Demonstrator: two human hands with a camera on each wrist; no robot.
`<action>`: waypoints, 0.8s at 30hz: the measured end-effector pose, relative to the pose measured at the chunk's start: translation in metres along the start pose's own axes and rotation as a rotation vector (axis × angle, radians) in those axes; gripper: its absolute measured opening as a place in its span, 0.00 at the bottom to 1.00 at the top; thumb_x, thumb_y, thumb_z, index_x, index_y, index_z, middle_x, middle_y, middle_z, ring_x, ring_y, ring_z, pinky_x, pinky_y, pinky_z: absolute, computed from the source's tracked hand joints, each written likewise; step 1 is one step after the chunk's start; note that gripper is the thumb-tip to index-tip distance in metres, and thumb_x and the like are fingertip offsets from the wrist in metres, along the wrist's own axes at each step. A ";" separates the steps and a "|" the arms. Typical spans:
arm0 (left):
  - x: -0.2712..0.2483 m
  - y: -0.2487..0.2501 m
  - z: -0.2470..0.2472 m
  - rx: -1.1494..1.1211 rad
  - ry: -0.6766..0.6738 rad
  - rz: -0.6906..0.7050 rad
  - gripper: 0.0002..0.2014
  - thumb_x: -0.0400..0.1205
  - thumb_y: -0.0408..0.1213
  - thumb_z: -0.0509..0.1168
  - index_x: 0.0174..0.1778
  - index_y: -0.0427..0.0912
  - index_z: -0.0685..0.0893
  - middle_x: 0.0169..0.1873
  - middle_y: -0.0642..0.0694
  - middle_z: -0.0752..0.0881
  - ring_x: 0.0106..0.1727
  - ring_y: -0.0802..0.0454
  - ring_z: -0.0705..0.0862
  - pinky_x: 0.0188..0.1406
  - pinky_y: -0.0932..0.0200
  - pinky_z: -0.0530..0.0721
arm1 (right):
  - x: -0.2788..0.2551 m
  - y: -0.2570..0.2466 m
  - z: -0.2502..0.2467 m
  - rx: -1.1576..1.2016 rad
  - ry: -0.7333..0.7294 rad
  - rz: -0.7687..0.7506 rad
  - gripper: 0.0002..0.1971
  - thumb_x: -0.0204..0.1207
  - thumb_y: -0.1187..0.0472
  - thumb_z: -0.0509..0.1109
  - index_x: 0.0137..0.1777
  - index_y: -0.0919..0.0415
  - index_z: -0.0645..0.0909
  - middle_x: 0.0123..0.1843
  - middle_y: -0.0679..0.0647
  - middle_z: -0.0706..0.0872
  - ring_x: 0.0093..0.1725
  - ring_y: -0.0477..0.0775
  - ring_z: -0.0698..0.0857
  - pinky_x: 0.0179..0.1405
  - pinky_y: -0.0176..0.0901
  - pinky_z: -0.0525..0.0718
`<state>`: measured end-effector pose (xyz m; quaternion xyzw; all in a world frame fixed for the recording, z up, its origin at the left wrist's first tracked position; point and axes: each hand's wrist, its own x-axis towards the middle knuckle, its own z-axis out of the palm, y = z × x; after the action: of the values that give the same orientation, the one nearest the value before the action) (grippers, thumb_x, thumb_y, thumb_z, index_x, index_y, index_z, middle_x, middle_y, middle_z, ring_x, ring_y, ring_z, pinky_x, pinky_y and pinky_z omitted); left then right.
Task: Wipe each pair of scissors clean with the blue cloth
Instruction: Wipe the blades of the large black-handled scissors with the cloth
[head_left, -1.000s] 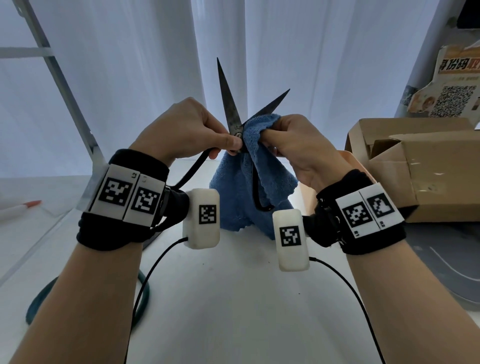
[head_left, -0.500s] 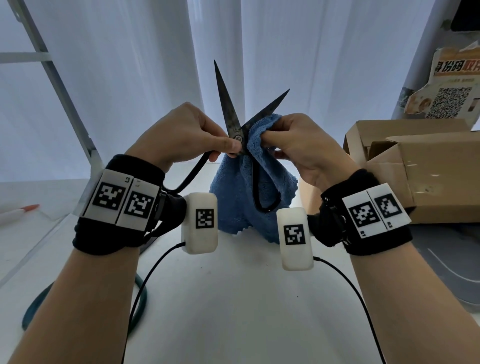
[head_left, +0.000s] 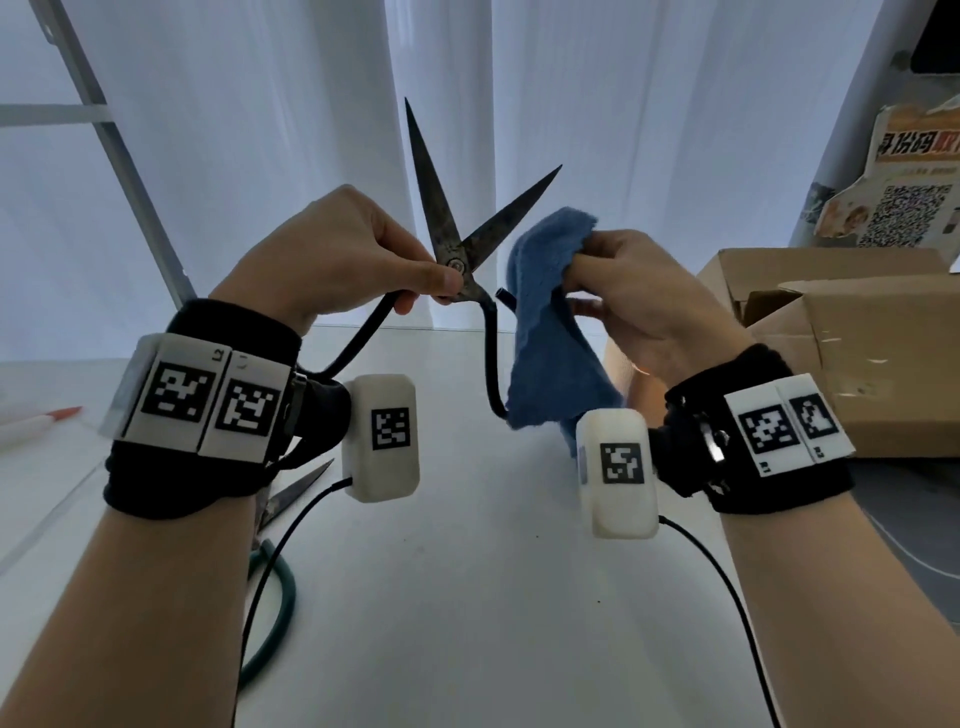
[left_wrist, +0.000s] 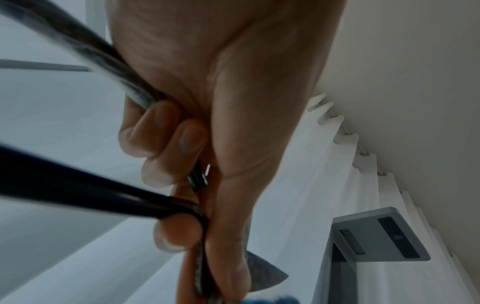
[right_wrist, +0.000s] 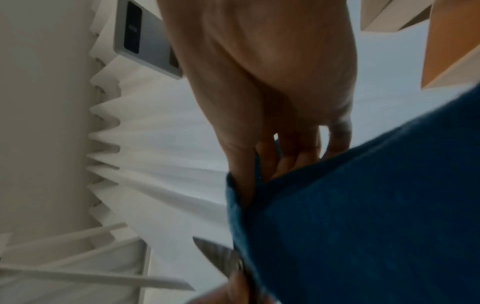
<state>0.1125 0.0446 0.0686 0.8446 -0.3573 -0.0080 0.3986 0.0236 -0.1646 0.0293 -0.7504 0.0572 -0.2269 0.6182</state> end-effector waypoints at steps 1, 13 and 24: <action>0.000 0.001 0.002 -0.007 -0.011 0.008 0.10 0.73 0.53 0.77 0.33 0.52 0.94 0.23 0.51 0.83 0.29 0.55 0.67 0.34 0.60 0.68 | -0.001 0.000 0.006 -0.035 -0.053 -0.001 0.08 0.80 0.72 0.68 0.50 0.64 0.88 0.44 0.53 0.91 0.42 0.43 0.89 0.40 0.30 0.83; 0.011 -0.001 0.016 0.178 0.156 0.019 0.17 0.65 0.36 0.84 0.46 0.47 0.87 0.47 0.47 0.88 0.46 0.55 0.84 0.49 0.62 0.79 | 0.000 0.002 0.030 0.161 0.056 0.026 0.07 0.82 0.68 0.69 0.56 0.65 0.87 0.45 0.54 0.92 0.42 0.47 0.90 0.39 0.38 0.87; 0.027 -0.004 0.056 -0.175 0.285 -0.080 0.30 0.84 0.57 0.64 0.40 0.28 0.89 0.32 0.46 0.89 0.38 0.46 0.87 0.50 0.52 0.85 | 0.002 0.008 0.044 0.441 0.227 0.021 0.10 0.85 0.67 0.66 0.63 0.63 0.83 0.57 0.60 0.91 0.56 0.56 0.91 0.52 0.45 0.91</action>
<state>0.1181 -0.0076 0.0347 0.8129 -0.2612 0.0650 0.5165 0.0452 -0.1277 0.0164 -0.5664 0.0833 -0.3103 0.7589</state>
